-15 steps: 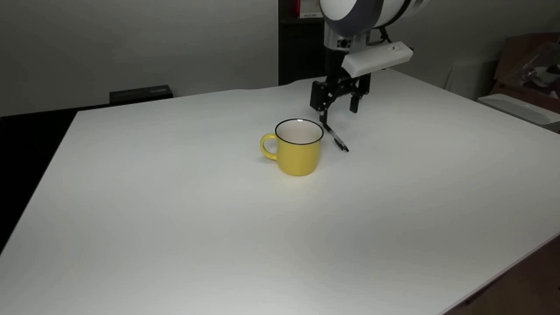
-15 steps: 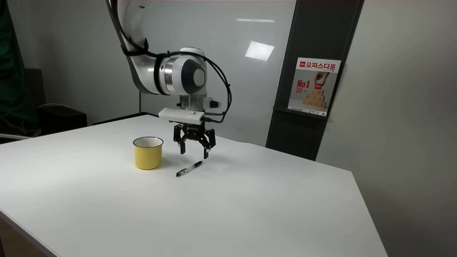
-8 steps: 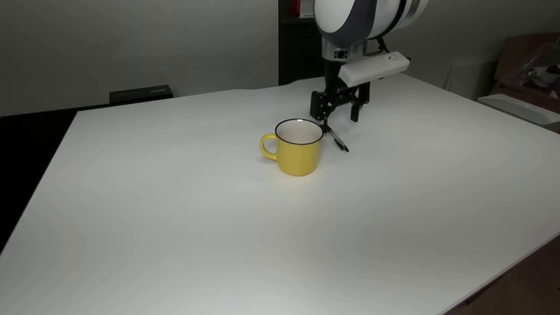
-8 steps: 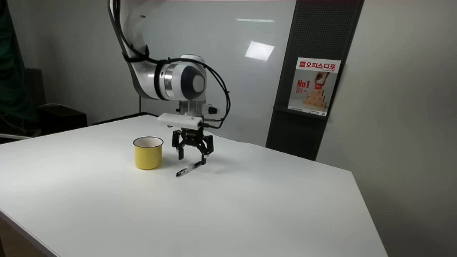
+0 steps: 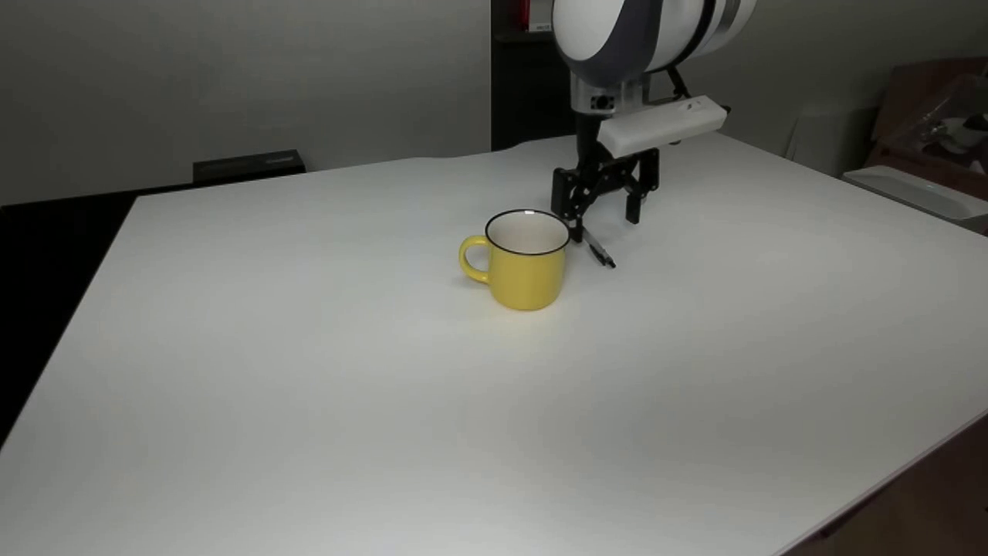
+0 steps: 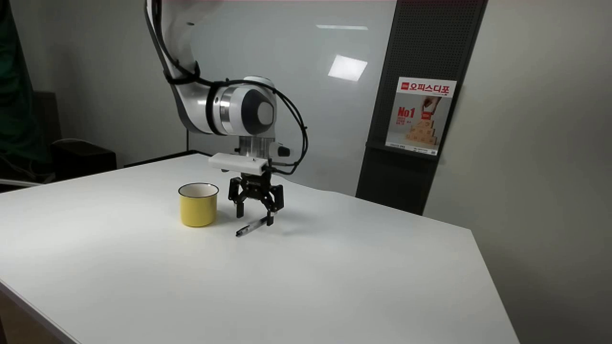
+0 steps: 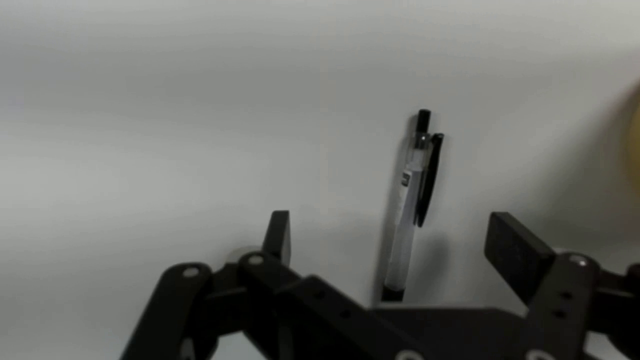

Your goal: Put the pen in the cup

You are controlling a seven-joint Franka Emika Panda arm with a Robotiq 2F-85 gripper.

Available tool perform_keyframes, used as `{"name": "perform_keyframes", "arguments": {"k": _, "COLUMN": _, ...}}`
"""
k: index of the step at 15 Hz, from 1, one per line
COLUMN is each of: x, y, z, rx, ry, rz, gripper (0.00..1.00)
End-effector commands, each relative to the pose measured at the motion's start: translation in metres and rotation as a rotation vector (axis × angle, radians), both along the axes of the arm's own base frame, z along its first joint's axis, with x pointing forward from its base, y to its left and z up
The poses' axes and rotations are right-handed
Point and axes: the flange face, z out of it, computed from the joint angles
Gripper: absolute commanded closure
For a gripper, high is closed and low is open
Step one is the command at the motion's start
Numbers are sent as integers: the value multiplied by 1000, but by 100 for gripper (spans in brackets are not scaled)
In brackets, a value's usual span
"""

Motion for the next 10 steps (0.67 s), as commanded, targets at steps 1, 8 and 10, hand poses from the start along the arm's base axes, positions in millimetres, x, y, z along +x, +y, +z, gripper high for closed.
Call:
{"name": "perform_keyframes", "arguments": {"k": 1, "x": 5, "y": -4, "z": -6, "rx": -11, "ry": 0, "rz": -42, "gripper": 0}}
{"name": "perform_keyframes", "arguments": {"k": 8, "x": 2, "y": -5, "z": -21, "rx": 22, "ry": -9, "rz": -41, "gripper": 27}}
{"name": "perform_keyframes", "arguments": {"k": 10, "x": 3, "y": -4, "z": -21, "rx": 32, "ry": -21, "rz": -48, "gripper": 40}}
